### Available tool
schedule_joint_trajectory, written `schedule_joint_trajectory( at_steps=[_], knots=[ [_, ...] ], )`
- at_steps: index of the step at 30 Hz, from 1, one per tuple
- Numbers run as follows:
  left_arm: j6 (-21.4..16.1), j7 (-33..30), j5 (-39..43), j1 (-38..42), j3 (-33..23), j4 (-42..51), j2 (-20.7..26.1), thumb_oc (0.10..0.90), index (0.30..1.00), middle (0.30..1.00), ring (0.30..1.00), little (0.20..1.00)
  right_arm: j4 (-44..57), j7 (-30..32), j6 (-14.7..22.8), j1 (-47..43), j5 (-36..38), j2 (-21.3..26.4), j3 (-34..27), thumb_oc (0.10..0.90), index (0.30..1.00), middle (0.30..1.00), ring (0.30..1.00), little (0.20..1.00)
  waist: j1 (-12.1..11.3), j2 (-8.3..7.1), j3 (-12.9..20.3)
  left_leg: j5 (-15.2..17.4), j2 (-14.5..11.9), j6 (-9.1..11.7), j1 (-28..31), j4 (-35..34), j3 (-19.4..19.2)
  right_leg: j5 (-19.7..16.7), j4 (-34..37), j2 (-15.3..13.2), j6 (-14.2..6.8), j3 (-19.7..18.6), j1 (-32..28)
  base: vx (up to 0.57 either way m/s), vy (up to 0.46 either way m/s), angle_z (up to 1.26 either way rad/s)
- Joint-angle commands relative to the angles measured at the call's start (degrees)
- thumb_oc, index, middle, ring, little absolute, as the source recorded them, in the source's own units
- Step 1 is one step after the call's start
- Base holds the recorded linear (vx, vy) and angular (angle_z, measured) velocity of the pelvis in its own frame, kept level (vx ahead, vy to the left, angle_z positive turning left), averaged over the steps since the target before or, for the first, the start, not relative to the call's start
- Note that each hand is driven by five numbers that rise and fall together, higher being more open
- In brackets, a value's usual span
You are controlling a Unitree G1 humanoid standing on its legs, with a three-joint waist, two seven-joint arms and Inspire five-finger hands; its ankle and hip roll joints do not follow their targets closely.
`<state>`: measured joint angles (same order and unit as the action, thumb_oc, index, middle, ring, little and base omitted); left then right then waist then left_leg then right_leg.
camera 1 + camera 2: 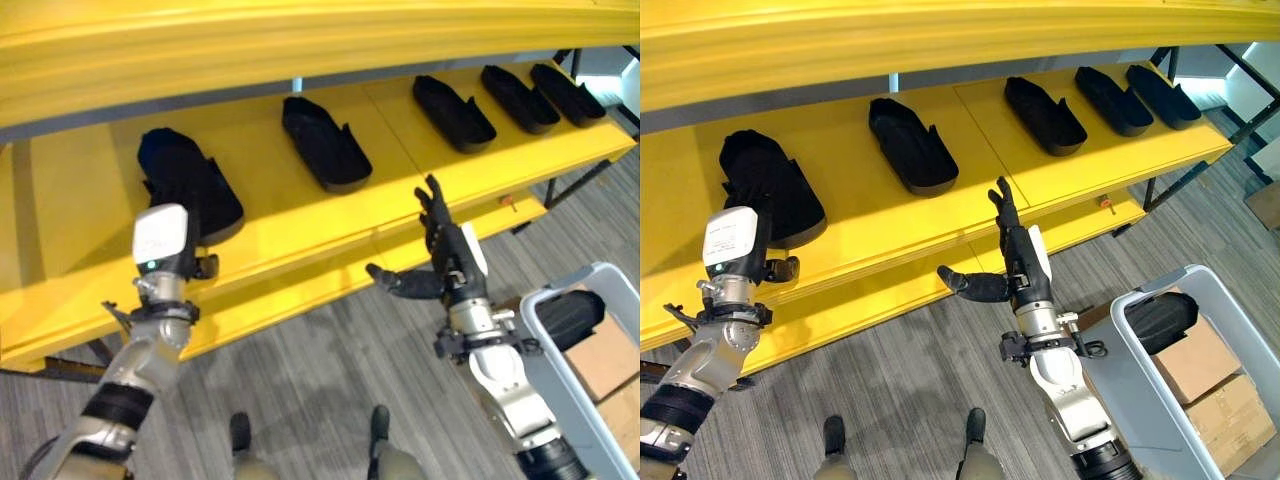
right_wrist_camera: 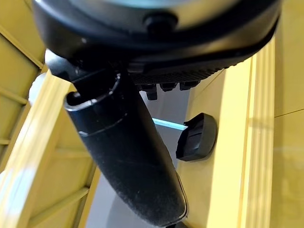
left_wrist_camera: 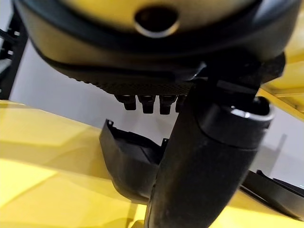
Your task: Move parts from the plastic box to the shelf.
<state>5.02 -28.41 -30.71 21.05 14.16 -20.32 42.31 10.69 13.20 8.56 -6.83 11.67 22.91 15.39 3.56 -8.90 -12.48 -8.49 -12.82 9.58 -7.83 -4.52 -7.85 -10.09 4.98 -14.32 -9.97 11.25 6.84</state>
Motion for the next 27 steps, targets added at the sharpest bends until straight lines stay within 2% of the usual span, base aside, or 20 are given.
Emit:
schedule_joint_trajectory(
  at_steps=[1,13,27],
  knots=[
    [-0.5,-6.2,-4.7,12.2,-1.2,-1.6,2.5,0.900,1.000,1.000,1.000,1.000,5.5,2.1,7.9,-7.5,-1.5,1.9,-3.5,0.900,1.000,1.000,1.000,1.000,0.2,2.22,-0.9,3.5,3.0,-4.9,5.2,-0.5,-3.9,1.5,-2.1,0.6,-0.4,-0.4,-2.5,0.00,0.000,0.00],
    [0.0,-7.4,-5.9,11.6,-3.7,4.4,0.6,0.900,1.000,1.000,1.000,1.000,5.9,3.1,6.7,-8.2,-3.4,1.2,-4.3,0.900,1.000,1.000,1.000,1.000,0.2,1.92,-1.1,4.1,3.1,-5.2,5.7,-0.5,-4.7,1.6,-1.9,0.6,-0.2,-1.2,-2.2,0.01,0.001,-0.02],
    [-0.6,-7.7,-5.0,14.2,-2.1,4.6,-1.1,0.900,1.000,1.000,1.000,1.000,6.2,3.1,6.2,-8.4,-3.9,1.0,-4.2,0.900,1.000,1.000,1.000,1.000,0.7,1.89,-1.6,4.5,3.3,-5.4,6.0,-0.5,-5.0,1.7,-1.7,0.7,-0.2,-1.5,-2.2,0.00,0.000,0.00]
  ],
)
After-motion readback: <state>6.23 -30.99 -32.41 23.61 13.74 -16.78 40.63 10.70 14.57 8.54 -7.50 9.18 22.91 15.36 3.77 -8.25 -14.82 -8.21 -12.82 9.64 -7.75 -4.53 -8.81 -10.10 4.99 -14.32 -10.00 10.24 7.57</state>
